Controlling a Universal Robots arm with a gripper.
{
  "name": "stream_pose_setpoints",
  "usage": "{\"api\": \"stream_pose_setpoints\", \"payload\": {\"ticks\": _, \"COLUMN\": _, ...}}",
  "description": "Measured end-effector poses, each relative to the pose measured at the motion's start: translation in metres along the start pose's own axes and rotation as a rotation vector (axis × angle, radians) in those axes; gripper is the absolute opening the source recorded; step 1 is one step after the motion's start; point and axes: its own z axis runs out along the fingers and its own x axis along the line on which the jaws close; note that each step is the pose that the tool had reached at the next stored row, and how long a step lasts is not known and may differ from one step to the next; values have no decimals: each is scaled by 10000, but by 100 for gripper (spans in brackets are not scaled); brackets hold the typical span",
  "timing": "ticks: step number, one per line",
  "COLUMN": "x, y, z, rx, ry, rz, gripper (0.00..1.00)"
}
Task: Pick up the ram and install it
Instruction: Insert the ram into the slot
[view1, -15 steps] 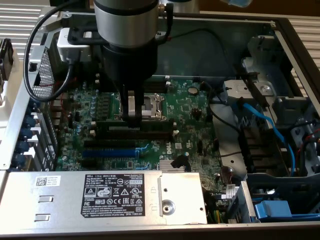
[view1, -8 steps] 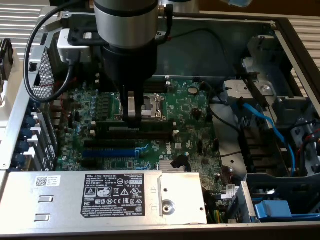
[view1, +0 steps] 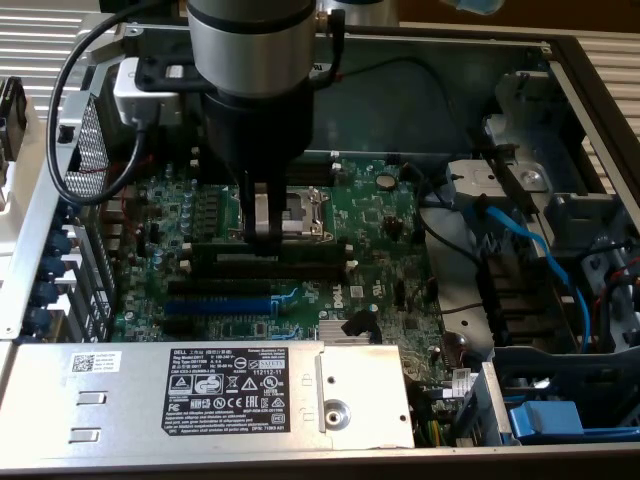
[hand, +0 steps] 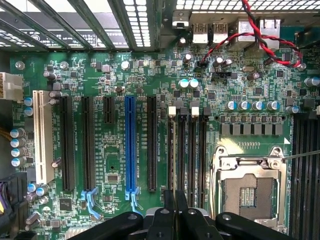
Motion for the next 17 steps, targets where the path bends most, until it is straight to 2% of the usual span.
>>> {"api": "stream_pose_setpoints", "payload": {"ticks": 17, "x": 1, "y": 0, "z": 2, "rx": -2, "ry": 1, "rz": -2, "gripper": 12}}
